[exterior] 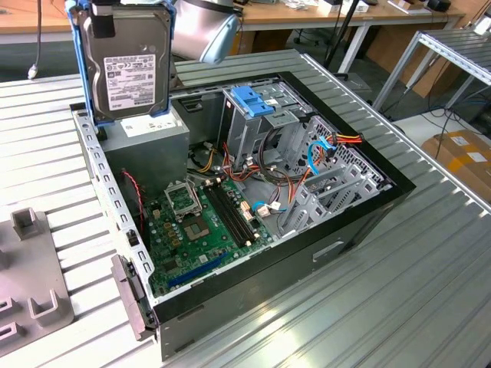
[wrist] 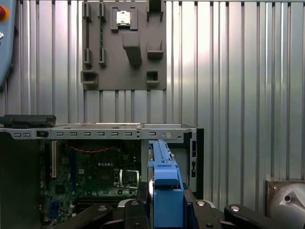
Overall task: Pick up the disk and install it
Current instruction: 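Pick up the disk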
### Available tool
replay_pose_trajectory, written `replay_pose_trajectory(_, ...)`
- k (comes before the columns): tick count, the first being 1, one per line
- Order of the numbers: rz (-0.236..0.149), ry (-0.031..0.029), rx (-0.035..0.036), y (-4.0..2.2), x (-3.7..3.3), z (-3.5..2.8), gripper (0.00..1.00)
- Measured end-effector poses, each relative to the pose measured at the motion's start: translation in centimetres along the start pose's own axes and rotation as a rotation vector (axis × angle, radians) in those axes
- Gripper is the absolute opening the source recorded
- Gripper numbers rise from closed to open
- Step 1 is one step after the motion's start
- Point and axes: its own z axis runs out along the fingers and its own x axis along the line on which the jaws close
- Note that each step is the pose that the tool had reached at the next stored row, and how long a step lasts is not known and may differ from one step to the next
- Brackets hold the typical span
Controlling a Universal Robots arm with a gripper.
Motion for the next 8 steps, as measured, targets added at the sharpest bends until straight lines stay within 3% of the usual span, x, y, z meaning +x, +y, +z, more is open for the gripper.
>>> replay_pose_trajectory(5,0.0,-0.0001,0.0001,-1.71,-0.01,0.0,0.37)
replay_pose_trajectory(8,0.0,0.0,0.0,-3.48,-0.02,-0.01,0.37)
